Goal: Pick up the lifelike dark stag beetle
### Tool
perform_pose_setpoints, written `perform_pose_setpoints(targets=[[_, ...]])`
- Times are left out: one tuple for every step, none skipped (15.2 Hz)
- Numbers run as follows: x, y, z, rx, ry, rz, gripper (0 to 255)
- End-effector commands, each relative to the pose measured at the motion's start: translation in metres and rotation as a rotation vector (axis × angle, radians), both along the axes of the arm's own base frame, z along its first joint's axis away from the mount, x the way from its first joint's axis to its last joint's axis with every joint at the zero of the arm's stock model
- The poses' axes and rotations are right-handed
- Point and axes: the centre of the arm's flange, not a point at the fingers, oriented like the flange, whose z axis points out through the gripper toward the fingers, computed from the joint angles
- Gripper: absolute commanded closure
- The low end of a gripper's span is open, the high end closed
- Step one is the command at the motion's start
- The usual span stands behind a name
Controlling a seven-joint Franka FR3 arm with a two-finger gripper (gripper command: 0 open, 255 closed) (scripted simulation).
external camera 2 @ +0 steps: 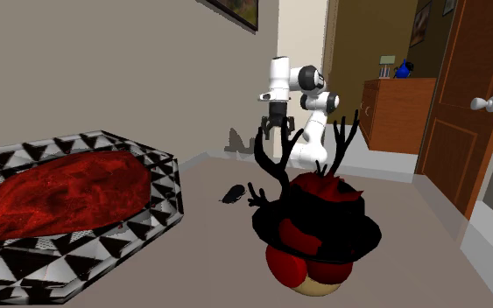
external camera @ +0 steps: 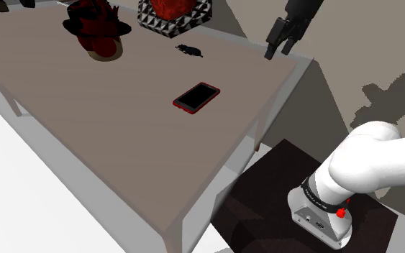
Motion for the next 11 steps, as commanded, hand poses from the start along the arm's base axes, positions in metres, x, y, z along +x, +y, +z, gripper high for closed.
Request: perform_pose_setpoints(targets=[[0.000,0.000,0.000,0.000,0.000,0.000,0],[0.014,0.002,-0.001,-0.003,0.006,0.004,0],[0.028,0.003,-0.002,-0.005,0.012,0.009,0],[0.042,0.005,-0.003,-0.008,0.018,0.013,0],[0.056,0.007,-0.004,-0.011,0.024,0.017,0],[0.070,0.009,-0.005,-0.014,0.030,0.021,0],[0.084,0.011,-0.007,-0.016,0.037,0.026,0],[0.098,0.013,-0.008,-0.019,0.043,0.030,0],[0.112,0.015,-0.009,-0.022,0.049,0.034,0],[0.126,0.017,-0.011,-0.024,0.055,0.038,0],[0.140,0.019,-0.013,-0.027,0.061,0.043,0]])
